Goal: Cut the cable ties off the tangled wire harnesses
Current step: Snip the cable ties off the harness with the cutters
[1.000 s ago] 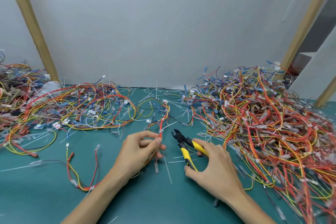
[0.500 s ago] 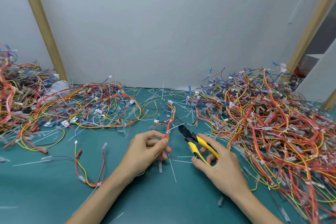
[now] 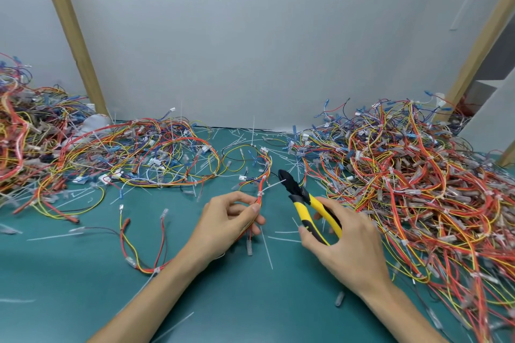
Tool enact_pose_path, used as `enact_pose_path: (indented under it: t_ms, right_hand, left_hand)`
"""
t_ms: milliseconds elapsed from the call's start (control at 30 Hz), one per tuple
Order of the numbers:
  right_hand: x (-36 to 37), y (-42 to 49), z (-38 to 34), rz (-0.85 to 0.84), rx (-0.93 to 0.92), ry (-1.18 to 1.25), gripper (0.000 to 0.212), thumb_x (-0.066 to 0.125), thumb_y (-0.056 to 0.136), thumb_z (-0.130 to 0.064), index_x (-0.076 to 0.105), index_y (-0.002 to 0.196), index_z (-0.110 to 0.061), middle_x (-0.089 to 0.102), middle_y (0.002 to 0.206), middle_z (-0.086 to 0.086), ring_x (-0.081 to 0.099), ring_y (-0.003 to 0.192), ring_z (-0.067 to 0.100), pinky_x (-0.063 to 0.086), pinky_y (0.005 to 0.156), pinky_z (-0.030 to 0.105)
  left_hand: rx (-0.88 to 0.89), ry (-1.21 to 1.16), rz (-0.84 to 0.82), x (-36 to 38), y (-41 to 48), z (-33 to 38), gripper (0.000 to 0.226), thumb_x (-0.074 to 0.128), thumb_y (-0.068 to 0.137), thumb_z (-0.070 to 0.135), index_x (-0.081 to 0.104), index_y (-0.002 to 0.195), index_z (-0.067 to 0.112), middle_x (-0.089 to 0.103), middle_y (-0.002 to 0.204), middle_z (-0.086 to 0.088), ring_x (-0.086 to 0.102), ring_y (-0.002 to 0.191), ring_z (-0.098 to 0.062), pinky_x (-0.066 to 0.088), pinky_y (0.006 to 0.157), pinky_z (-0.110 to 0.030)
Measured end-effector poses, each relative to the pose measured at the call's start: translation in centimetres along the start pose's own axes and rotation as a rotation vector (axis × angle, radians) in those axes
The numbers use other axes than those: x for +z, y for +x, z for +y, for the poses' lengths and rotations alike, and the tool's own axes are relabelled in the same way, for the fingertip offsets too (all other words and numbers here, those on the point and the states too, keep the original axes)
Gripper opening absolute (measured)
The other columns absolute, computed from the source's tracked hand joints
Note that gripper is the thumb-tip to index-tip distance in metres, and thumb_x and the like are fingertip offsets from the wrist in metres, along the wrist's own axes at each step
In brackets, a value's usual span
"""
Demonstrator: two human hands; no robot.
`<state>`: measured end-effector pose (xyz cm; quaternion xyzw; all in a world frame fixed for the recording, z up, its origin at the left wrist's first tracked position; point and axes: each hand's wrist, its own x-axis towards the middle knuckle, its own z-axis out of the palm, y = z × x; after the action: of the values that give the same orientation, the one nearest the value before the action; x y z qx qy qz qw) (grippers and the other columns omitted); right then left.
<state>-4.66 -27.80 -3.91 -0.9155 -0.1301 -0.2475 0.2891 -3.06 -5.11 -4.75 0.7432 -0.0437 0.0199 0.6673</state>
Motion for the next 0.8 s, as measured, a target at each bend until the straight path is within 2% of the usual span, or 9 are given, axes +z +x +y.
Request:
enact_pose_path:
  t_ms: [67,133,233,333,400,467,567,667,800]
  right_hand:
    - [-0.2,0.4,0.3,-0.034,-0.032,-0.046,0.041,0.062,0.076,-0.06,0.056,0.113,-0.042,0.053,0.062,-0.012,0.054,0.062,0.004,0.045,0.058,0.023]
    - [-0.2,0.5,0.9,-0.09,-0.04,-0.042,0.044,0.063,0.08,-0.055,0.052,0.119,-0.04,0.054,0.067,-0.012,0.054,0.063,0.004,0.047,0.059,0.029]
    - [0.4,0.7,1.5,-0.143,-0.029,0.007,0.047,0.068,0.08,-0.04,0.048,0.123,-0.036,0.05,0.08,-0.015,0.051,0.071,0.003,0.044,0.062,0.029]
    - [1.2,0.8,1.4,-0.16,-0.013,0.044,0.043,0.067,0.079,-0.029,0.044,0.115,-0.033,0.046,0.082,-0.017,0.048,0.073,0.007,0.042,0.065,0.034]
    - [1.9,1.0,1.3,-0.199,0.003,0.038,0.039,0.063,0.082,-0.03,0.036,0.111,-0.033,0.048,0.084,-0.014,0.048,0.075,0.014,0.038,0.065,0.035]
    - [2.4,1.4,1.1,-0.209,0.005,-0.01,0.035,0.058,0.085,-0.033,0.031,0.106,-0.032,0.045,0.079,-0.013,0.046,0.072,0.022,0.031,0.061,0.036]
    - [2.9,2.8,0.8,-0.151,0.057,-0.04,0.027,0.058,0.088,-0.031,0.034,0.096,-0.024,0.043,0.068,-0.007,0.044,0.067,0.031,0.026,0.059,0.037]
    - [3.1,3.3,1.1,-0.094,0.111,-0.021,0.025,0.056,0.089,-0.032,0.036,0.085,-0.018,0.041,0.057,-0.004,0.044,0.059,0.033,0.026,0.055,0.037]
    - [3.0,3.0,1.2,-0.05,0.111,0.002,0.024,0.052,0.078,-0.038,0.036,0.078,-0.021,0.04,0.054,-0.006,0.042,0.054,0.029,0.024,0.051,0.034]
  left_hand:
    - [-0.002,-0.005,0.009,0.0,0.0,-0.1,0.01,0.062,0.094,0.015,0.065,0.095,0.006,0.075,0.077,-0.009,0.067,0.061,-0.017,0.054,0.061,-0.022]
    - [-0.01,-0.012,0.008,0.0,0.1,-0.2,0.01,0.063,0.094,0.016,0.065,0.096,0.006,0.075,0.077,-0.009,0.068,0.061,-0.017,0.054,0.06,-0.022]
    - [-0.011,-0.017,-0.002,0.0,0.1,-0.3,0.01,0.062,0.094,0.016,0.065,0.096,0.006,0.075,0.077,-0.01,0.067,0.06,-0.017,0.055,0.062,-0.025]
    - [0.002,-0.015,0.0,0.1,0.4,-0.3,0.009,0.061,0.095,0.014,0.064,0.095,0.005,0.075,0.077,-0.011,0.065,0.059,-0.017,0.055,0.061,-0.026]
    - [0.014,0.01,0.006,0.2,0.5,-0.3,0.008,0.061,0.095,0.012,0.064,0.094,0.005,0.074,0.077,-0.011,0.065,0.058,-0.017,0.054,0.058,-0.025]
    - [0.028,0.047,0.011,0.3,0.6,-0.3,0.007,0.061,0.095,0.012,0.064,0.093,0.007,0.074,0.076,-0.01,0.065,0.056,-0.017,0.053,0.057,-0.025]
    - [0.046,0.074,0.02,0.5,0.6,-0.2,0.006,0.061,0.095,0.011,0.064,0.09,0.009,0.073,0.074,-0.009,0.065,0.055,-0.017,0.053,0.056,-0.026]
    - [0.035,0.063,0.024,0.5,0.5,-0.3,0.005,0.061,0.095,0.01,0.063,0.091,0.009,0.073,0.073,-0.007,0.065,0.054,-0.016,0.053,0.056,-0.026]
    - [0.013,0.053,-0.002,0.3,0.6,-0.4,0.008,0.061,0.096,0.014,0.062,0.095,0.006,0.074,0.074,-0.006,0.066,0.057,-0.016,0.056,0.059,-0.028]
